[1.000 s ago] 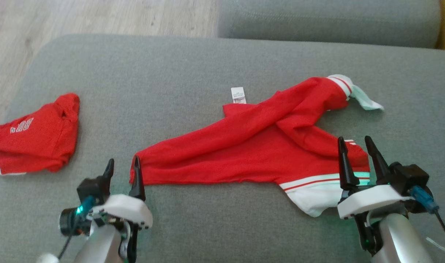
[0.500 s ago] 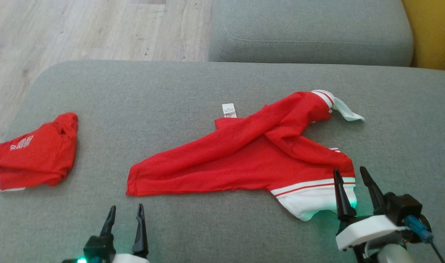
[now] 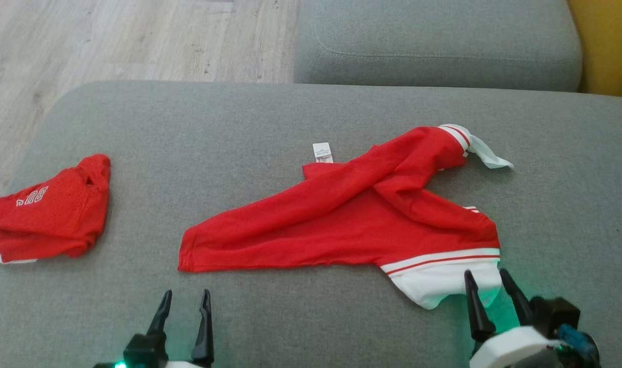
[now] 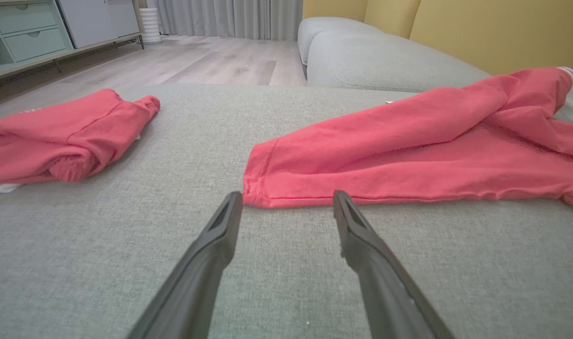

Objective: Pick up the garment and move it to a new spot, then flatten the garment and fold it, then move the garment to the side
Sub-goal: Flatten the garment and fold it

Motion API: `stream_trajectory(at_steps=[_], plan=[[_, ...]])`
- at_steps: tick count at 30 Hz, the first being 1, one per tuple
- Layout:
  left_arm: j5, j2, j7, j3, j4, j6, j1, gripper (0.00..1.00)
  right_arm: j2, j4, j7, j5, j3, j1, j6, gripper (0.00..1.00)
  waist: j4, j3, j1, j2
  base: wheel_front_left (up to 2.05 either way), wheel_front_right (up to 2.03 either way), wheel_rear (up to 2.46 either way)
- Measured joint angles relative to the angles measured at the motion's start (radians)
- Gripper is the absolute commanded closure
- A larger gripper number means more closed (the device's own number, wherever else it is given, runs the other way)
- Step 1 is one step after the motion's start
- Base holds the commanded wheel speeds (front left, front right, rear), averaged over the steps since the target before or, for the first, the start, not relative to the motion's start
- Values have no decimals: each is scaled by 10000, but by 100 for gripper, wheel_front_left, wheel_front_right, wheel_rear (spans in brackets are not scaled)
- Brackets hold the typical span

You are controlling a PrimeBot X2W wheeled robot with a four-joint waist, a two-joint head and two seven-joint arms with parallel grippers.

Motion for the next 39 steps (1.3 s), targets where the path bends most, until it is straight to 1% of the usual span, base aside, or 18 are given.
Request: stream_trajectory(at_steps=[6,12,18,23,30,35,39], plan=[[71,-8,0,-148,77,-121,244,0,6,33,0,86,-23,282,0,0,81,88,0,0,0,0,0],[19,-10,0,-416,92,-119,244,0,15,380,0,-73,-410,362,0,0,177,124,0,0,0,0,0],[-88,-10,0,-629,75,-119,225,0,19,487,0,-391,-278,359,0,0,271,221,0,0,0,0,0],[-117,-12,0,-652,50,-115,222,0,12,625,0,-307,-213,357,0,0,371,295,0,0,0,0,0],[-190,-12,0,-650,38,-115,222,0,-52,926,0,286,324,344,0,0,438,380,0,0,0,0,0],[-190,-13,0,-642,36,-113,221,0,-395,924,-2,493,746,341,0,0,416,395,1,0,0,0,0],[-188,-12,0,-646,-21,-113,221,0,-679,924,-2,704,1331,339,0,0,387,373,0,0,0,0,0]])
